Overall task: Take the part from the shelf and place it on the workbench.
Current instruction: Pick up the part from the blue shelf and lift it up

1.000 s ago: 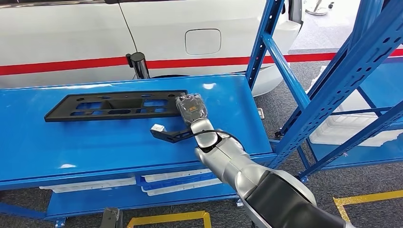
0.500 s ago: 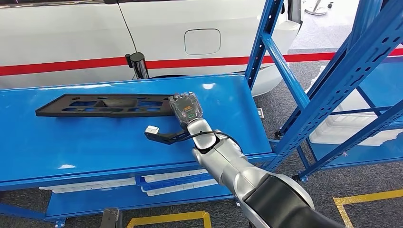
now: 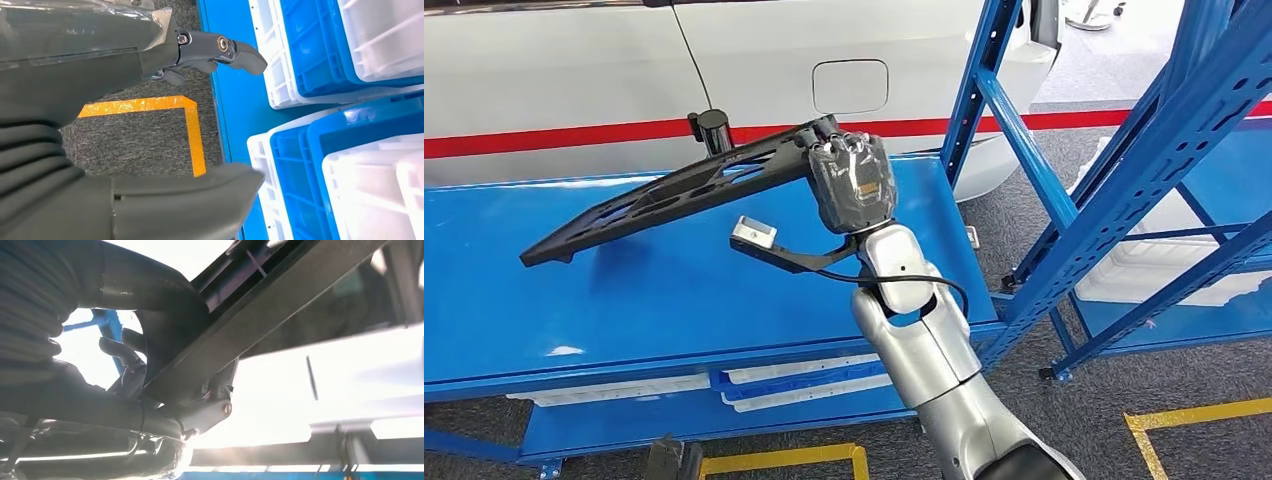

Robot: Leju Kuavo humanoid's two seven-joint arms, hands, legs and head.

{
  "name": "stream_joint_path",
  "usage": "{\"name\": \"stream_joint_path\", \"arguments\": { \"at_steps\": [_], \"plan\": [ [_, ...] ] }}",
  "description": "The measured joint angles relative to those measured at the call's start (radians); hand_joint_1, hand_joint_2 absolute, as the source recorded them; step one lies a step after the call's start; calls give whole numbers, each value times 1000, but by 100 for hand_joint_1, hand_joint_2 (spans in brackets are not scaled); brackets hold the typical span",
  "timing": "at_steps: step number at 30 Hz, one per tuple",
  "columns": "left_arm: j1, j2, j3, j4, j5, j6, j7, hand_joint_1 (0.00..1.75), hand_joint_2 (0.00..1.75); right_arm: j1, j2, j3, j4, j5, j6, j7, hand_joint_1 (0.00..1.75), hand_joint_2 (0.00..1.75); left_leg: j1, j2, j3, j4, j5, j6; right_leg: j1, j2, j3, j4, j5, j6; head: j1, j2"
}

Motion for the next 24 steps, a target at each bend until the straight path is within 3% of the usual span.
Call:
{"name": "stream_joint_path", "arguments": {
  "at_steps": [3,7,8,12,24],
  "plan": [
    [0,-2,-4,0,-5,0,1,0,175,28,-14,-9,-79,2,-9,0,175,175,0,0,0,0,0,0,0,0,-1,0,0,0,0,0],
    [-1,-6,-17,0,-18,-1,7,0,0,61,-51,-21,-187,-10,-51,5,175,175,0,0,1,0,0,0,-1,0,0,0,0,0,0,0],
    [-1,-6,-21,0,-21,-1,9,0,0,68,-63,-27,-212,-17,-58,6,175,175,0,0,0,0,0,0,-1,0,0,0,0,0,0,0],
    [-4,-6,-31,0,-29,7,19,0,175,90,-113,-39,-291,-54,-83,-7,175,175,0,0,0,0,0,0,0,0,0,0,0,0,0,0],
    [-3,2,-31,0,33,7,30,0,175,79,-171,-26,-333,-172,-119,-37,175,175,1,0,0,0,0,0,0,0,1,0,0,0,0,0]
  ]
}}
